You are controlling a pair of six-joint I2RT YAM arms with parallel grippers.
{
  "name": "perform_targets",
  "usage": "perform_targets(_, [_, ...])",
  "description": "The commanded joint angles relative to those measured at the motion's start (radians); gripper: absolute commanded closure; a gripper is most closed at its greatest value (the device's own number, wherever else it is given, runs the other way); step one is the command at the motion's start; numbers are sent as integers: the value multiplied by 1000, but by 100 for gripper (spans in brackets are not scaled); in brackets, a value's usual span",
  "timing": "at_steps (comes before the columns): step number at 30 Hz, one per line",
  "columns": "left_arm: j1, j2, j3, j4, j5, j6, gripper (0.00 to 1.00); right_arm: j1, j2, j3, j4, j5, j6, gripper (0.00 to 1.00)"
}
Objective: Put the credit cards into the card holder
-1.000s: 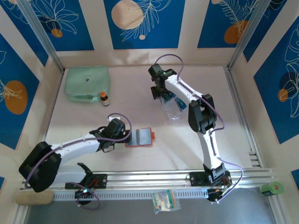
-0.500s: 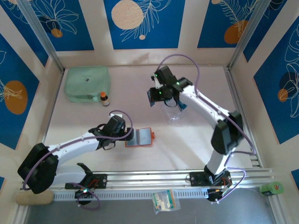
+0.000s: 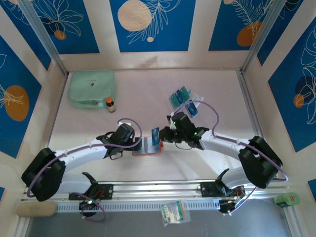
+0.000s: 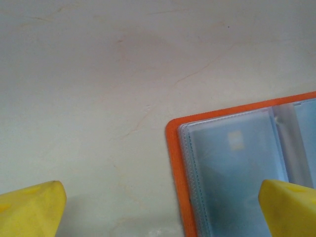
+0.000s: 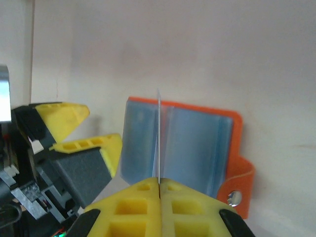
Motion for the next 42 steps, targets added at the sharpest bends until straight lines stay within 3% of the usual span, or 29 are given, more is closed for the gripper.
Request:
perform_targets(1, [-11, 10, -14, -25, -25, -4, 0, 43, 16, -44, 223, 56, 93, 100])
perform_targets(11, [-15, 18, -39, -25, -35, -13, 0, 118, 102, -105, 367, 146, 136, 100])
perform_targets(42, [-19, 18, -47, -65, -62, -44, 2, 130, 222, -138, 502, 163, 167, 100])
